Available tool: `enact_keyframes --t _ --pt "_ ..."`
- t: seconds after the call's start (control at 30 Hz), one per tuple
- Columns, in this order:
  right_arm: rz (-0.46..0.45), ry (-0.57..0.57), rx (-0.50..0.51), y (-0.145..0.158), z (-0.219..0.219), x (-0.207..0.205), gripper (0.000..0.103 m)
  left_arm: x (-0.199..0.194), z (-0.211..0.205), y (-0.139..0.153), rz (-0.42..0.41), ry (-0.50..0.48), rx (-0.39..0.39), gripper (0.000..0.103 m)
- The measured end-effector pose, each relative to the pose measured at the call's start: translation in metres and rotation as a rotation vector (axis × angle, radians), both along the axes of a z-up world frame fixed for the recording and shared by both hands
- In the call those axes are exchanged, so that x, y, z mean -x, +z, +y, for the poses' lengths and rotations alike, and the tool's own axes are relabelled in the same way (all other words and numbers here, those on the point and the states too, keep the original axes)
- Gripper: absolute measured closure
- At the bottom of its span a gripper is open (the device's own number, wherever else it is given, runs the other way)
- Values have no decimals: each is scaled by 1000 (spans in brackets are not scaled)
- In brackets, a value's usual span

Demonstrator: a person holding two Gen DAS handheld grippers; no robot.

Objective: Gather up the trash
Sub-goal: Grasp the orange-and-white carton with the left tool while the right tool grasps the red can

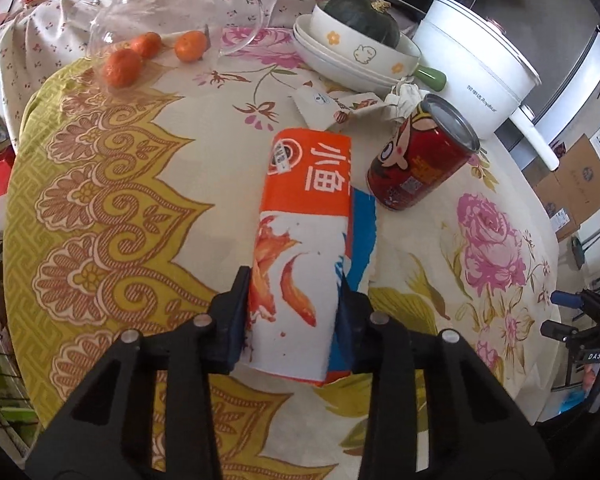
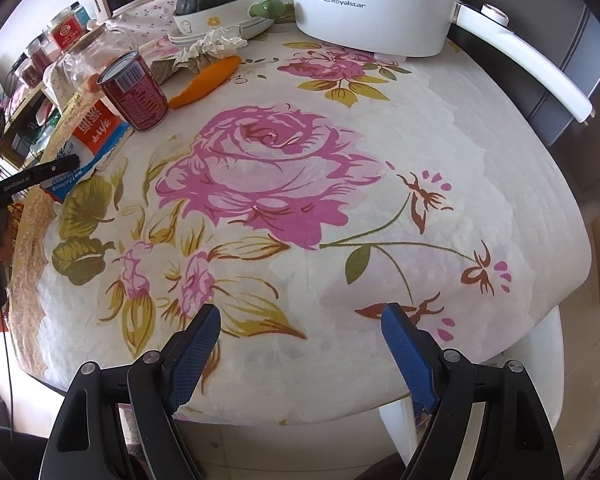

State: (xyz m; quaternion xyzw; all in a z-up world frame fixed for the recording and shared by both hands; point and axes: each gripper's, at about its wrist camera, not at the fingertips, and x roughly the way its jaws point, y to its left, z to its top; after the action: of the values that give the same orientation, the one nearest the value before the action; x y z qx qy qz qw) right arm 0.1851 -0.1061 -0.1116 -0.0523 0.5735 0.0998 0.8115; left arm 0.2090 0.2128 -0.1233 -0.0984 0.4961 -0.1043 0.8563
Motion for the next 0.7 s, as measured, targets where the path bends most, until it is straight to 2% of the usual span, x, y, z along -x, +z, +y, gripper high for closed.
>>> enact_keyframes --t 0.2,0.37,0.5,0.7 --pt "-49 8 3 11 12 6 19 34 -3 16 -36 58 -47 65" --pt "-142 0 -55 32 34 -10 19 51 5 39 -73 122 -32 65" --pt "-217 20 -101 40 70 -28 19 60 8 44 -84 173 -50 65" --pt "-273 51 -140 29 135 -72 19 63 20 35 -68 249 -101 65"
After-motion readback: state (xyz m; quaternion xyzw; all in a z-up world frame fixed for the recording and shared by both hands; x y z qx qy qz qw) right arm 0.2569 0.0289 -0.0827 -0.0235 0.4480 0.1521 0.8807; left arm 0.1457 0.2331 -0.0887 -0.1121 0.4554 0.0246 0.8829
